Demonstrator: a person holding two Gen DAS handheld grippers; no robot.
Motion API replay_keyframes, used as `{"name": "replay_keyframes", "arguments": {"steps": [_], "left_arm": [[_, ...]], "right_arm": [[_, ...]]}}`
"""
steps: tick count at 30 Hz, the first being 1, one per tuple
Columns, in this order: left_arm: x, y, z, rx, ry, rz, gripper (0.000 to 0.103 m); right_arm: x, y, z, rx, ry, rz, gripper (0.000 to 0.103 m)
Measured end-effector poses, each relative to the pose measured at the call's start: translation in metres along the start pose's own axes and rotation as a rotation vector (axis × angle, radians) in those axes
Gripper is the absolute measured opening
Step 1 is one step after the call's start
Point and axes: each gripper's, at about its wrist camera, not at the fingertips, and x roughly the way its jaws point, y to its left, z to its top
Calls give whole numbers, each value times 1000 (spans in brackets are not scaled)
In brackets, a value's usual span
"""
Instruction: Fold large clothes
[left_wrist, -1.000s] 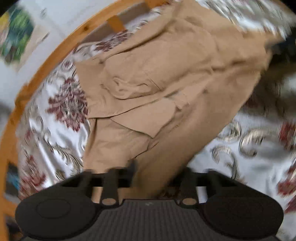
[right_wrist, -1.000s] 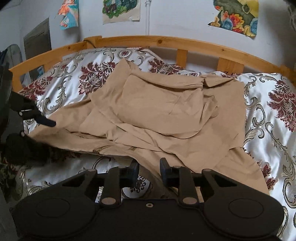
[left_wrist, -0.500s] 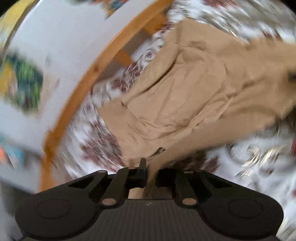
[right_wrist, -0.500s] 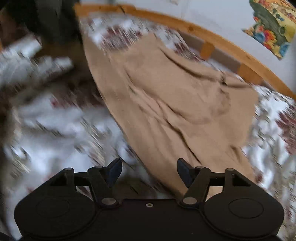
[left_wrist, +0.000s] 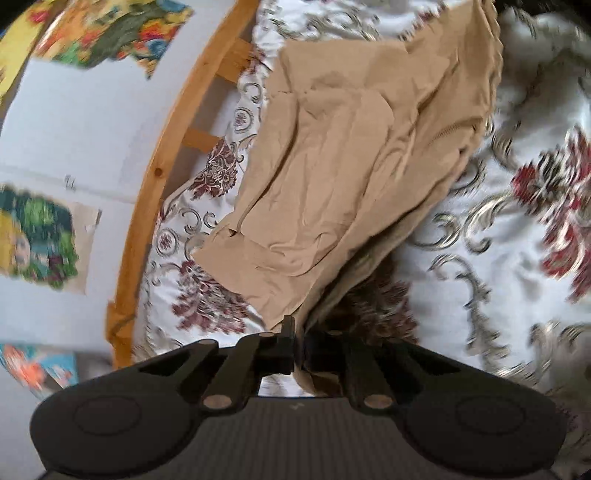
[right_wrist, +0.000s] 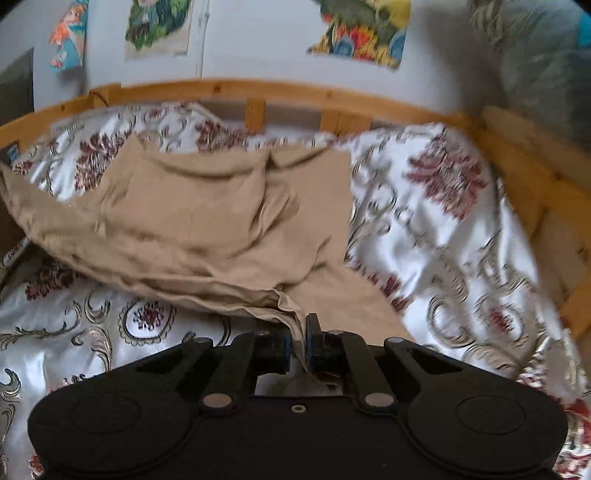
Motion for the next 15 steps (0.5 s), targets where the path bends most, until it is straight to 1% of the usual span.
{"name": "replay_keyframes", "arguments": {"steps": [5,8,9,11,13,15], "left_arm": [[4,-20,-41,-246,-40,-3,7],[11,-41,-62,-317,-32,15,16],[15,-46,-69,-338,-25,20,17],[19,-53,-82,-381,0,58,22],[26,-52,-94,-424,32,84,27],[29,-48,-107,-474,36,75,29]], "right_arm": [[-19,12,-11,-55,-56,-31,6],[-20,21,-13,-76,-91,-53,6],[-19,24,-11,-86,-107,-60,6],[-19,24,-6,-79,-140,-61,6],[-20,23,-2,-54,-171,-64,6],[-20,22,2,-30,-189,-57,6]]}}
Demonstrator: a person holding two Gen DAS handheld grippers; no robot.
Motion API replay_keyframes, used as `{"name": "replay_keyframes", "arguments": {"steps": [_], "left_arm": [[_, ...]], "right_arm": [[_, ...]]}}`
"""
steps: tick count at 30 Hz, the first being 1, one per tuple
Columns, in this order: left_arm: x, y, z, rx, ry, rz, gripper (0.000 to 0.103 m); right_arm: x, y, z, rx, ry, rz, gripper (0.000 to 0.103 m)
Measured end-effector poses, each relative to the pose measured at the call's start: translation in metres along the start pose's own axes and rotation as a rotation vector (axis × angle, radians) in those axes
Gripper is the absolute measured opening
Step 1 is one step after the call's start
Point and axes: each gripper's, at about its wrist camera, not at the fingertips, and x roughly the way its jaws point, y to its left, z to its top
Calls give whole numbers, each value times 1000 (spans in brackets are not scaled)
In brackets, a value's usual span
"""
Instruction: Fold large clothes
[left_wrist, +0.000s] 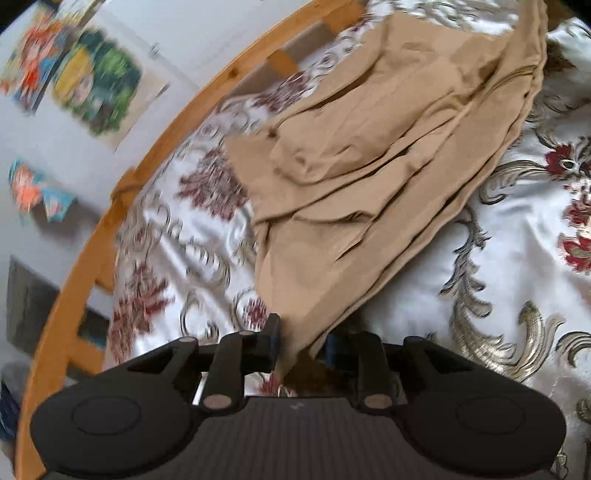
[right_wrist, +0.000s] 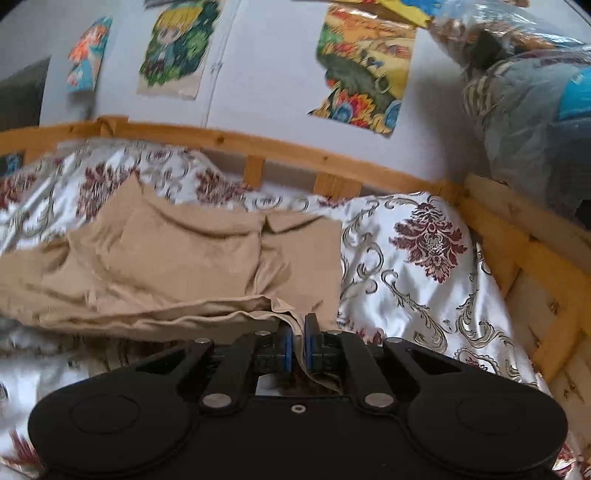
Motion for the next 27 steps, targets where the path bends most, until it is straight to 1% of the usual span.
{"name": "replay_keyframes", "arguments": {"steps": [1,3,4,5,7,9,10,11,13,16,18,20,23,27], "left_arm": [[0,5,-3,-17,-5,-7,29],[1,10,-9,-22,-8,-11,32],[4,12,-10,-20,2,-8,36],[7,11,-11,-23,21,3,43],[13,13,-15,-41,48,16,51],[20,14,-17,-60,65,20,52],[22,13,-17,-73,73,24,49],[22,12,-18,-85,70,21,31],[19,12,-18,-97,57,0,9],[5,9,-15,-76,27,58,6],[-13,8,-9,-39,-19,88,5],[-28,14,-4,-23,-57,102,5],[-52,33,4,-55,-75,87,4],[-77,69,4,-97,-69,29,4]], "right_arm": [[0,1,1,-5,-9,-1,6],[0,4,2,-22,-13,-8,6],[0,5,2,-20,-14,-9,6],[0,5,3,-10,-13,-16,6],[2,5,6,11,-14,-13,6],[2,8,6,1,-12,-20,6],[2,8,5,-4,-8,-21,6],[2,8,4,-8,-5,-23,6],[3,8,2,-18,4,-23,6],[2,9,2,-31,14,-31,6],[0,8,2,-30,18,-30,6],[-7,9,5,-39,18,-31,5],[-31,8,12,-67,6,-44,5],[-63,-5,25,-61,8,-21,5]]}}
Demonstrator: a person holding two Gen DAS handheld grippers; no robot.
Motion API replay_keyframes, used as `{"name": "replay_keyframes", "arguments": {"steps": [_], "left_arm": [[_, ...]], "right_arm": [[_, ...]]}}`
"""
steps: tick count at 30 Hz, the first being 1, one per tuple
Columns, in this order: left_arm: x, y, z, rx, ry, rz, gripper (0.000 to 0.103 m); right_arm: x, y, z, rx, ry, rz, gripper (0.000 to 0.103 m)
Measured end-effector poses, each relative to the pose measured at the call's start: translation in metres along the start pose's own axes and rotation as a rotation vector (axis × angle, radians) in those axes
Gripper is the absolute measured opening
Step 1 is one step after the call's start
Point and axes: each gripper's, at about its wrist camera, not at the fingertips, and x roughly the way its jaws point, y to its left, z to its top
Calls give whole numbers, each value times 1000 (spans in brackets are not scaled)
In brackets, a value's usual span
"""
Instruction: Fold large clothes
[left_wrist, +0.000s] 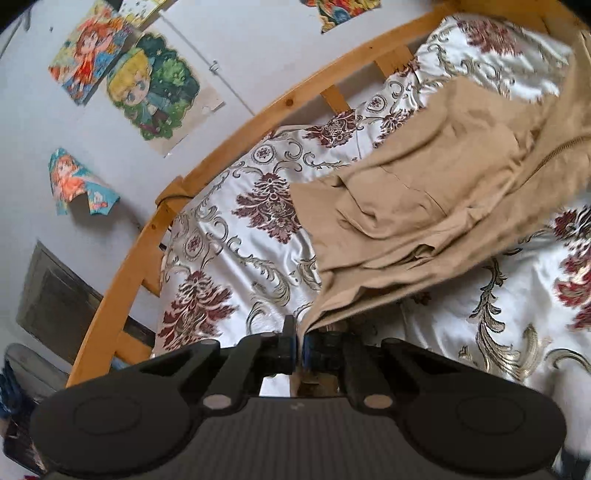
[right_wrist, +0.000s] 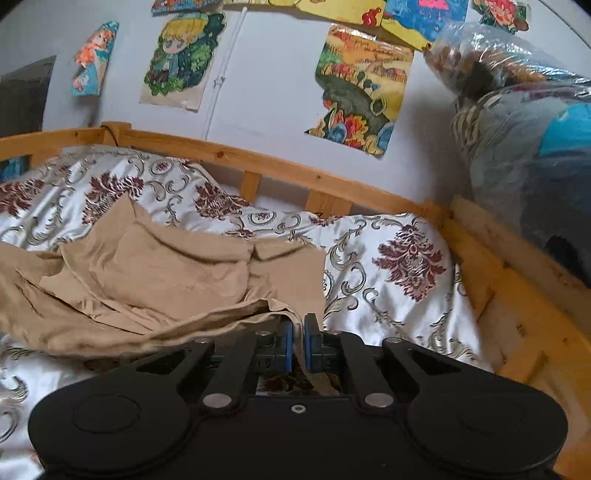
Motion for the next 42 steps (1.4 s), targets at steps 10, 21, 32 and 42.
{"name": "replay_keyframes", "arguments": {"steps": [10,21,32,42], "left_arm": [[40,42,54,5,104,-78,5],[219,45,120,-68,77,-140,5],[281,45,94,-211,124,-234,81],[231,85,32,-506,112,-308,92]], "right_arm": [[35,11,53,-219,23,32,5],[215,10,42,-224,202,-26,10],[203,-23,1,106,15,-73,99],[187,-66,-77,457,113,-136,88]]}}
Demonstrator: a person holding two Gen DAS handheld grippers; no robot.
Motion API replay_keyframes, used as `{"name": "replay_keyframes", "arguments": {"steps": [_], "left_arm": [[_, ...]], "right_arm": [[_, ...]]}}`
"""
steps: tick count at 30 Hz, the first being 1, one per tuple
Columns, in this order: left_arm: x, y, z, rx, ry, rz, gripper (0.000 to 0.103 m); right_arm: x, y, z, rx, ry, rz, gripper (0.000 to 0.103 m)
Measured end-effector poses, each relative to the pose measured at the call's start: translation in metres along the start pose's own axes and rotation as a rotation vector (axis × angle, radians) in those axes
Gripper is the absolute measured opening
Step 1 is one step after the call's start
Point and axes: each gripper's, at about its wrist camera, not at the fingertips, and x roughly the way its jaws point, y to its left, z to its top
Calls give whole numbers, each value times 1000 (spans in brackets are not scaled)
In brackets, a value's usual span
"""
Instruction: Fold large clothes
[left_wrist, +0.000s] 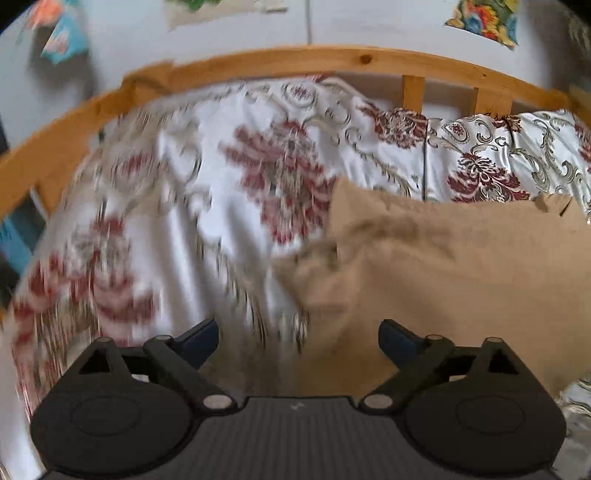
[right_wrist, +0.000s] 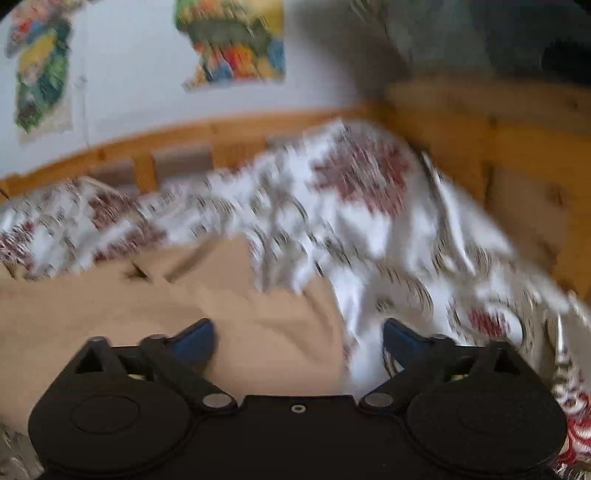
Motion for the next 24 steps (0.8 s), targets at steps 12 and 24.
{"name": "replay_keyframes", "arguments": {"steps": [12,24], "left_arm": [[-7,4,-32,-184,24,2,0],[-21,58,-65,-433,-30,-82,8]], "right_arm": [[2,-7,-9,106,34,64,31],[11,10,-13,7,20,19,12]]}}
